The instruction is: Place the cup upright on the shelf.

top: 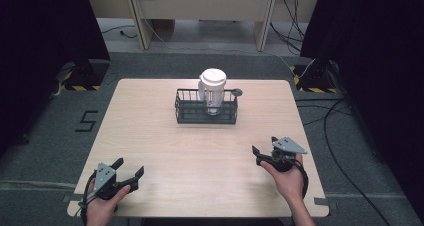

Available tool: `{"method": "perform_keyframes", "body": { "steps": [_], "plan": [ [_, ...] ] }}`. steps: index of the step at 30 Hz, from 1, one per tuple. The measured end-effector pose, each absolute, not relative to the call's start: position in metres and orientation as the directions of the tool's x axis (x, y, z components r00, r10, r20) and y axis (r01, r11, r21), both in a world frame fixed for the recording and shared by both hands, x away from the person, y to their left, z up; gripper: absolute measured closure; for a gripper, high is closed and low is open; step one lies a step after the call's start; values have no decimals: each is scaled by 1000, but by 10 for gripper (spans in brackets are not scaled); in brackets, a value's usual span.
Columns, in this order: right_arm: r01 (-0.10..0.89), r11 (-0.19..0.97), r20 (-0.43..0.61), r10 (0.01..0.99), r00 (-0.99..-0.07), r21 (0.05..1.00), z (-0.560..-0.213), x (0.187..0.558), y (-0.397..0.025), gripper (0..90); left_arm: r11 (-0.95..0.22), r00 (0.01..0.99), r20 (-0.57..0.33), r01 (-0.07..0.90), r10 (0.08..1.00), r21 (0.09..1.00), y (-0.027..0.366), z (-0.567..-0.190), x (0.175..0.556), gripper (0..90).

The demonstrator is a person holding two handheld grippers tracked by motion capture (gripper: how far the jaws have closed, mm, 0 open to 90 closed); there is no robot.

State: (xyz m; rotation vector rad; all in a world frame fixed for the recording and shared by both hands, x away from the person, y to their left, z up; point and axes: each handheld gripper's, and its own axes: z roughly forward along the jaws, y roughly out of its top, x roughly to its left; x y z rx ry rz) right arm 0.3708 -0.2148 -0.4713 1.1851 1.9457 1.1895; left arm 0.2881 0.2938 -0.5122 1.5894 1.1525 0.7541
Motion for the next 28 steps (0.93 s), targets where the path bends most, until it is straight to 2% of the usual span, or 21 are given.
{"method": "perform_keyframes", "body": {
  "steps": [18, 28],
  "plan": [
    [433, 180, 6, 919, -395, 884, -498, 337, -243, 197, -54, 351, -63, 315, 934, 947, 294, -512, 288, 154],
    [397, 151, 15, 923, -386, 905, -502, 329, -250, 195, -55, 353, -63, 314, 933, 948, 293, -512, 289, 154]
  ]
}}
